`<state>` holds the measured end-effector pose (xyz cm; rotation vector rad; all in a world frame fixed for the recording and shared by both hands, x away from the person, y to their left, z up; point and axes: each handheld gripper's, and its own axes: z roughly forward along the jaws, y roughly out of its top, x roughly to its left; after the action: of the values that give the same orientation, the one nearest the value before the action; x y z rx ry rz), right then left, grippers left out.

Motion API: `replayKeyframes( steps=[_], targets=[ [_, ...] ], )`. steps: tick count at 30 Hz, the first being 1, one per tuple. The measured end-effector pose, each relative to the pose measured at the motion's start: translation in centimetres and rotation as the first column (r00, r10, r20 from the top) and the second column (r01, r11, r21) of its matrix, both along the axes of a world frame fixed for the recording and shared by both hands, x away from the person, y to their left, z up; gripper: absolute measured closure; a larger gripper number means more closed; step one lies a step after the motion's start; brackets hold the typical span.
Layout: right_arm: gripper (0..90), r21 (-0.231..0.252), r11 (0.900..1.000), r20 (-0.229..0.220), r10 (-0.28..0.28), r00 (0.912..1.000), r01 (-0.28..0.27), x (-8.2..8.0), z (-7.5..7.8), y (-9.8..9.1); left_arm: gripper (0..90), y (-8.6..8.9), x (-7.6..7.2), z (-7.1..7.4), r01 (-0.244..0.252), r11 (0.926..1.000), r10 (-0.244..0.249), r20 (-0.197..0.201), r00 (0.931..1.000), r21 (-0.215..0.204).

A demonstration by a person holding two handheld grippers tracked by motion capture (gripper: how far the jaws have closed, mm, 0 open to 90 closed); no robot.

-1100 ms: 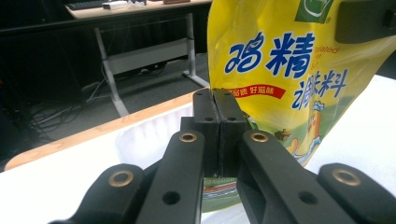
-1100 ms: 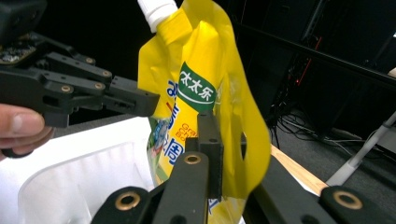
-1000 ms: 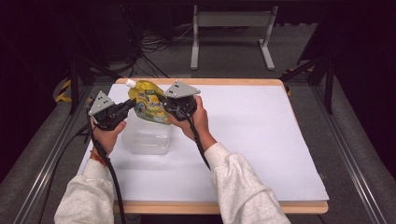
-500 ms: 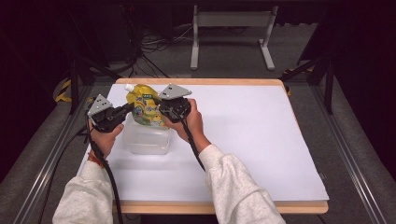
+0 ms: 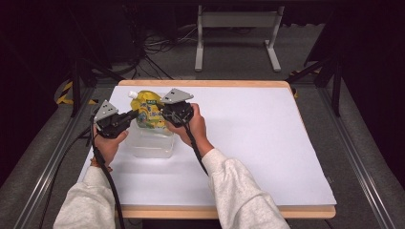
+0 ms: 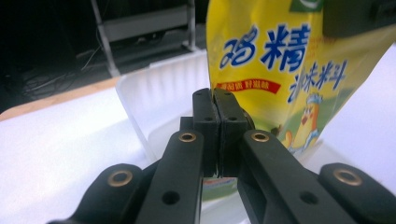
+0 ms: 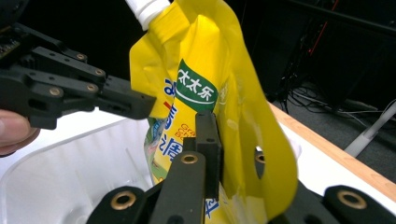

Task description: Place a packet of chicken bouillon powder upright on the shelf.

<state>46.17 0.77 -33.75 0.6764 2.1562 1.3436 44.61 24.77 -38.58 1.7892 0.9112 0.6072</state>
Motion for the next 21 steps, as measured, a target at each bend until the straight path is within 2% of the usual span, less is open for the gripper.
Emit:
replayKeyframes(
  steps=[7, 16, 21],
  targets=[
    [88.2, 0.005, 0.9999, -0.013, 0.010, 0.9999, -0.010, 0.1, -0.6, 0.4, 88.6, 0.0, -0.1, -0.4, -0.005, 0.9999, 0.005, -0.009, 0.9999, 0.012],
    [86.2, 0.000, 1.0000, -0.028, 0.007, 0.9996, -0.007, 0.2, -1.4, 0.4, 88.2, -0.1, -0.2, -0.5, -0.003, 0.9995, 0.003, -0.001, 1.0000, 0.030],
    [82.6, -0.001, 1.0000, -0.032, 0.004, 0.9995, -0.005, 0.1, -1.8, 0.1, 87.5, -0.1, -0.3, -0.5, -0.012, 0.9994, 0.012, 0.002, 0.9999, 0.033]
  ],
)
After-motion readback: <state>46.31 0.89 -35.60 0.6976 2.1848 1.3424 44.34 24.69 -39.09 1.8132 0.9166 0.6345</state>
